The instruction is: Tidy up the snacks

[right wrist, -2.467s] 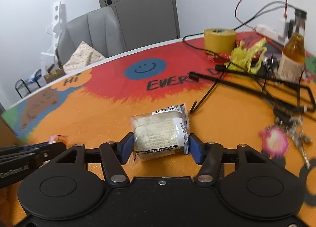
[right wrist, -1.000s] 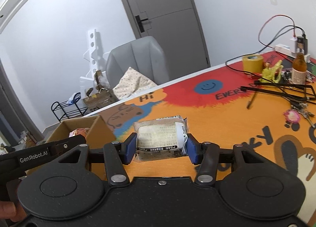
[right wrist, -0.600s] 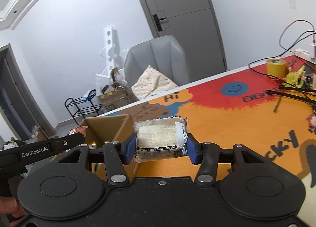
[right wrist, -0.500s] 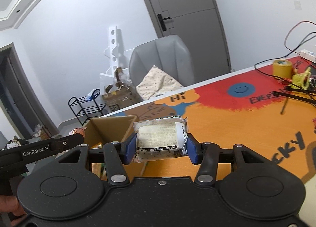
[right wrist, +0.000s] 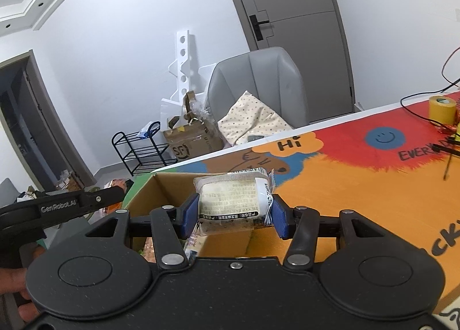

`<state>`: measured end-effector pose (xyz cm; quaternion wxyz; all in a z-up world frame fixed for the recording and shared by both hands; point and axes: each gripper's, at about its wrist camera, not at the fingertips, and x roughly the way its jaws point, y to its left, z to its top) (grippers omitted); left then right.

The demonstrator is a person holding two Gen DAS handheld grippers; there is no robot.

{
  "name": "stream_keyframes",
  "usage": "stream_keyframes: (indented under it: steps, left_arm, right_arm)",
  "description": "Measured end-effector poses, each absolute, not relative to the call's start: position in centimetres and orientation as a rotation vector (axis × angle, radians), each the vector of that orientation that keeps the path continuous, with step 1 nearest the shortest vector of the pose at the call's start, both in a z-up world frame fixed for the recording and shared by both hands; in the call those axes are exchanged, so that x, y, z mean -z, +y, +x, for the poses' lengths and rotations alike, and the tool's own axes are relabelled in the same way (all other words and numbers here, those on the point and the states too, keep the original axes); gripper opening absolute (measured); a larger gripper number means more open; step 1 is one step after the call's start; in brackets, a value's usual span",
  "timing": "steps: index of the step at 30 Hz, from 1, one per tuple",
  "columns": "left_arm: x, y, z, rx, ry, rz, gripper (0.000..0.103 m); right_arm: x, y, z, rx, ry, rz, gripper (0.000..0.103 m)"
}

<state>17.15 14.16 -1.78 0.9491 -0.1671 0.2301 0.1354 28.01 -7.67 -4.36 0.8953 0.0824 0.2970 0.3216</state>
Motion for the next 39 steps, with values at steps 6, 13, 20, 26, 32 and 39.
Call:
stream_keyframes:
  steps: [6, 13, 20, 26, 32, 39]
  left_arm:
    - [2.2, 15.3, 18.7, -0.279, 0.475, -0.355, 0.019]
    - [2.7, 16.4, 19.4, -0.288, 0.486, -0.39, 0.028]
    - [2.3, 17.2, 17.9, -0.31, 0.47, -0.405, 0.043]
    - [1.6, 17.8, 16.6, -0.34, 0.459, -0.404, 0.065]
    - [1.4, 17.8, 15.5, -0.376, 0.456, -0.387, 0.086]
    - [1.5, 16.4, 15.0, -0.337, 0.467, -0.377, 0.094]
  right_arm:
    - [4.4, -6.1, 28.8, -0.685, 0.622, 0.158, 0.05]
    - [4.3, -4.3, 29.4, -0.719, 0.63, 0.145, 0.05]
    - [3.8, -2.0, 29.6, -0.767, 0.641, 0.152, 0.05]
    - [3.3, -0.5, 29.5, -0.808, 0.638, 0.159, 0.074]
    - [3.2, -2.4, 28.7, -0.759, 0.636, 0.165, 0.079]
    - [3.3, -6.5, 27.6, -0.659, 0.638, 0.193, 0.083]
